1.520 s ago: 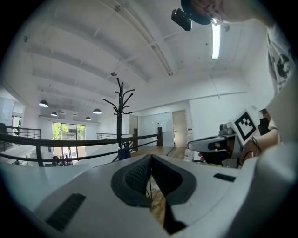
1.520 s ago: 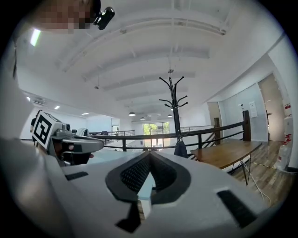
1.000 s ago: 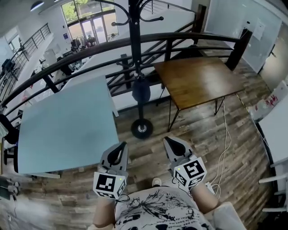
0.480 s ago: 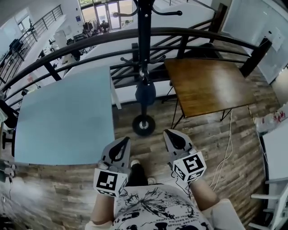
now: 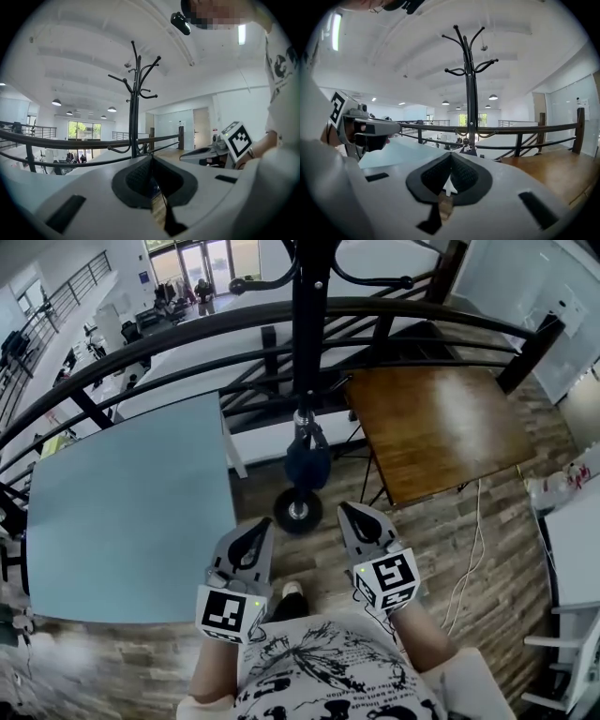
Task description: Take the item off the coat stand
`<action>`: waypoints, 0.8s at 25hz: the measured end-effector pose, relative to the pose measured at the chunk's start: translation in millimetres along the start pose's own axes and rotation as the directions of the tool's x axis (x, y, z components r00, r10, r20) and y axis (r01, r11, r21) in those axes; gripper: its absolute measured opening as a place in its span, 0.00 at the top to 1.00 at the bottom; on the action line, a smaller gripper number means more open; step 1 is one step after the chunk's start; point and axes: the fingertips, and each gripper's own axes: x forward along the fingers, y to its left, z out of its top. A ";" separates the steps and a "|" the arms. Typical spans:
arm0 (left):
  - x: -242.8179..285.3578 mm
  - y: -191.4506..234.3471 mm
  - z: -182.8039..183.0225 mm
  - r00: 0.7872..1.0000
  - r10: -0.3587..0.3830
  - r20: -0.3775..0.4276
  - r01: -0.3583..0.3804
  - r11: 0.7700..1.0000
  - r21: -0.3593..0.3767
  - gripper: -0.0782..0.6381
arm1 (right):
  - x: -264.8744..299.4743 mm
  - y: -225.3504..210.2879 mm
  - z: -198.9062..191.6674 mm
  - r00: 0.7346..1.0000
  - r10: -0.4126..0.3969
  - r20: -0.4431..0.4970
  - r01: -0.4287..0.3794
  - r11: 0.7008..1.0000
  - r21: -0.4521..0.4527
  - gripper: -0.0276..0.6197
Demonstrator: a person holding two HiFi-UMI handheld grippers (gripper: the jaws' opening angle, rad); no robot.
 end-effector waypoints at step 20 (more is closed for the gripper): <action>50.5 78.3 -42.4 0.993 -0.112 -0.030 0.111 0.993 -0.031 0.88 | 153.1 -38.0 -62.6 0.981 -0.099 -0.169 0.105 0.994 0.028 0.66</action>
